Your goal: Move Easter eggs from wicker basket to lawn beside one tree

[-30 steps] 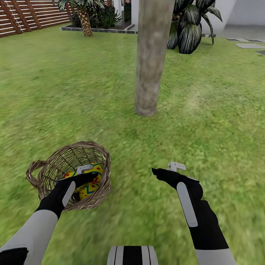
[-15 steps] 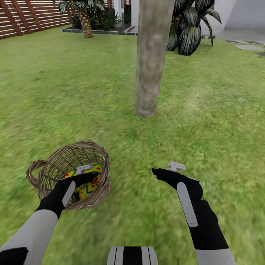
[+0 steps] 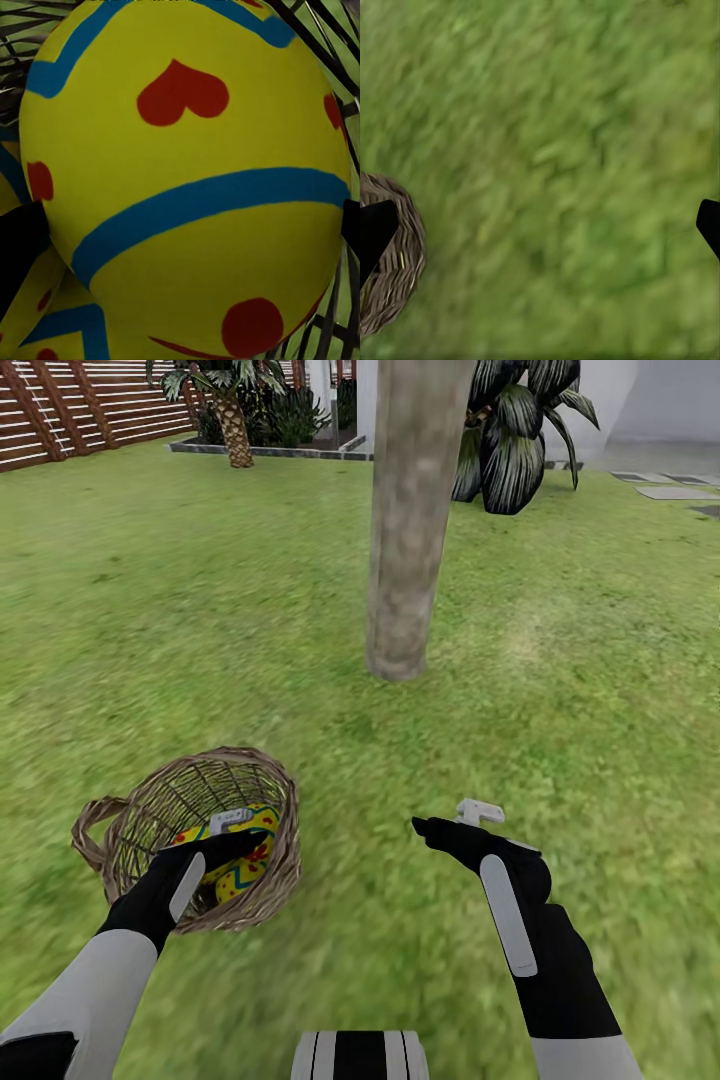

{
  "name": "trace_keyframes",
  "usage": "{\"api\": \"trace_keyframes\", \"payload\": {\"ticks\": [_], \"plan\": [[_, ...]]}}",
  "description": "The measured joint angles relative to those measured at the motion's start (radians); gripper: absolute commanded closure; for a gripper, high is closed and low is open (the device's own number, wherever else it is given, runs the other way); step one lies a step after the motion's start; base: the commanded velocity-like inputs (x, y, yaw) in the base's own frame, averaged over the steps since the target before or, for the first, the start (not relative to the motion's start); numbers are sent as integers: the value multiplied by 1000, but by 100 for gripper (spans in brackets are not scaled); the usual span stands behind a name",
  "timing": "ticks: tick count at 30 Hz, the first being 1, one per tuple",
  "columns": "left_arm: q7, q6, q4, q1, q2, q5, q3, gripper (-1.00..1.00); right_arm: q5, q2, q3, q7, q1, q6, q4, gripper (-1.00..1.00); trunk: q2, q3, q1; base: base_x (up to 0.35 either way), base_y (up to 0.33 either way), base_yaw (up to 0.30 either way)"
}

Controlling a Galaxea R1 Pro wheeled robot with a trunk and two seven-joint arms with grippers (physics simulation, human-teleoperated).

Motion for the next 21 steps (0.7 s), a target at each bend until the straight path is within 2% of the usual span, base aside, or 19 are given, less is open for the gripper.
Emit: {"api": "trace_keyframes", "payload": {"ticks": [17, 21], "plan": [[-3, 3, 7, 0, 0, -2, 0, 100, 0, 0, 0, 0, 0, 0, 0, -100, 0, 8, -1, 0, 0, 0], [-3, 6, 8, 0, 0, -4, 0, 100, 0, 0, 0, 0, 0, 0, 0, -100, 1, 19, -2, 0, 0, 0]]}}
